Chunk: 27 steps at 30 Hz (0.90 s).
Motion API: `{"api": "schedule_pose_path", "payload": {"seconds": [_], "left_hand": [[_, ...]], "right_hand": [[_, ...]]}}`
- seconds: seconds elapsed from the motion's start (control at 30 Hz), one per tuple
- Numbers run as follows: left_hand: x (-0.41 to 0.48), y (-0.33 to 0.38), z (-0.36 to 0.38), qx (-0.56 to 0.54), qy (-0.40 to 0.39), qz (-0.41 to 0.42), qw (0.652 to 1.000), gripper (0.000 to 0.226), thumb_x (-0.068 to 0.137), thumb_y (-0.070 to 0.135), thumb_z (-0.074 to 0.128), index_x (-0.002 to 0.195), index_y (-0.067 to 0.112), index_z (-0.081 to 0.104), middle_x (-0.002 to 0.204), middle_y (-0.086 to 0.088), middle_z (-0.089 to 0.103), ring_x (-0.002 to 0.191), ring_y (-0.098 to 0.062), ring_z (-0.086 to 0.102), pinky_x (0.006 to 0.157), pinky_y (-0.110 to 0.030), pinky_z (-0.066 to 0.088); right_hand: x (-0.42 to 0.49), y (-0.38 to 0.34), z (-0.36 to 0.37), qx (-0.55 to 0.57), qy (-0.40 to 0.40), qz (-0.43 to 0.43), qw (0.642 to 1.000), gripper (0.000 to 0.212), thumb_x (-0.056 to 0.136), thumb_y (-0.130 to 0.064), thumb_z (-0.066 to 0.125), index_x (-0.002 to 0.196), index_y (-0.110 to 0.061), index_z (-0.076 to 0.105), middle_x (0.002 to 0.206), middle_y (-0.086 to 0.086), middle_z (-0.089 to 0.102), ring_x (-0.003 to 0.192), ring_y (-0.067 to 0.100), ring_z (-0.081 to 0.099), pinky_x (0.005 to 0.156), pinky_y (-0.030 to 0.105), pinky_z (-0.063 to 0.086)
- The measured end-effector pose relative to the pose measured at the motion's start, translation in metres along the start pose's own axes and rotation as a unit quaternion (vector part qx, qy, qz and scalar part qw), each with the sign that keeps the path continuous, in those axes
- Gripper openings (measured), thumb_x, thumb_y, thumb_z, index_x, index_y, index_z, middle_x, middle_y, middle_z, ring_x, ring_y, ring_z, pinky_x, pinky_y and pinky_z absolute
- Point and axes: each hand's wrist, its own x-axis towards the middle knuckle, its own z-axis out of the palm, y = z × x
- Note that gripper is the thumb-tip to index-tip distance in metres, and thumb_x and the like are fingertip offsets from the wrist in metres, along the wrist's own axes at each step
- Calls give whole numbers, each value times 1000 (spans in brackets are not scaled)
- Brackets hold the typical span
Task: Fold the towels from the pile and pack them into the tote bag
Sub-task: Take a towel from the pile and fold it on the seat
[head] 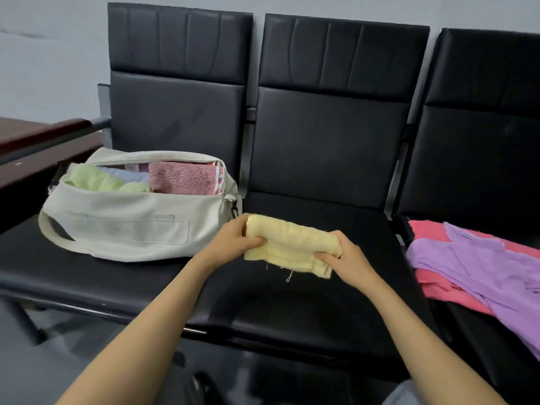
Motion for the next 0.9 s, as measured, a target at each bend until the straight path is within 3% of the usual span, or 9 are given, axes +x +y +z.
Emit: {"api": "schedule_pose_path", "payload": {"seconds": [0.1, 0.17, 0.27, 0.37, 0.43, 0.53, 0.63, 0.77, 0.9], "left_hand": [[8, -10, -28, 89, 11, -1, 996, 32, 82, 23, 73, 112, 19, 60, 98, 8, 64, 90, -7, 60, 71, -11, 45], [16, -14, -60, 138, 82, 47, 986, 29, 85, 28, 70, 112, 22, 61, 103, 3, 65, 97, -16, 59, 76, -19, 44], [28, -16, -118, 226, 238, 91, 940, 35, 89, 25, 65, 123, 20, 59, 121, -7, 57, 114, -27, 49, 91, -34, 38], [27, -16, -162, 224, 322, 63, 917, 33, 94, 28, 58, 126, 26, 53, 123, -2, 54, 107, -23, 53, 85, -37, 43], [25, -29, -179, 252, 316, 38, 914, 25, 97, 33, 50, 121, 31, 46, 114, 2, 59, 98, -26, 57, 74, -38, 43], [17, -50, -189, 282, 296, -28, 912, 18, 100, 35, 38, 117, 29, 36, 93, -6, 63, 82, -35, 60, 67, -39, 42], [14, -58, -181, 288, 270, -45, 918, 39, 93, 50, 25, 121, 23, 30, 87, -9, 60, 77, -37, 58, 67, -39, 41], [16, -69, -171, 296, 278, -27, 914, 49, 91, 48, 27, 120, 9, 32, 84, -17, 63, 77, -39, 58, 63, -40, 39], [11, -64, -169, 327, 294, -12, 898, 39, 101, 33, 37, 122, 0, 36, 84, -23, 67, 82, -43, 58, 65, -34, 27]], "right_hand": [[30, -22, 10, -26, -35, -12, 999, 28, 88, -25, 68, 114, -24, 57, 102, -11, 62, 101, 9, 60, 73, 21, 47], [58, -51, 21, -36, -18, -47, 998, 19, 88, -24, 67, 105, -24, 59, 101, -7, 60, 97, 12, 60, 68, 19, 45], [102, -110, 48, -55, 82, -117, 988, 16, 88, -24, 64, 103, -21, 57, 105, -2, 42, 87, 15, 52, 68, 28, 47], [137, -158, 84, -13, 130, -179, 975, 18, 88, -14, 61, 105, -17, 59, 102, 2, 41, 82, 19, 51, 69, 34, 48], [154, -172, 110, 29, 117, -201, 972, 20, 87, -8, 60, 106, -15, 60, 100, 5, 49, 85, 20, 53, 69, 32, 44], [166, -169, 147, 80, 78, -203, 973, 28, 85, -4, 58, 110, -18, 60, 101, 5, 58, 90, 20, 56, 70, 32, 45], [171, -150, 173, 107, 62, -164, 979, 36, 88, -10, 57, 121, -24, 55, 112, 5, 62, 102, 22, 59, 84, 40, 51], [174, -138, 187, 94, 53, -139, 984, 49, 90, -27, 53, 136, -35, 40, 124, 2, 59, 110, 24, 58, 91, 44, 51], [170, -136, 184, -9, 14, -175, 985, 46, 95, -30, 50, 137, -38, 34, 114, 8, 61, 105, 30, 57, 84, 45, 52]]}}
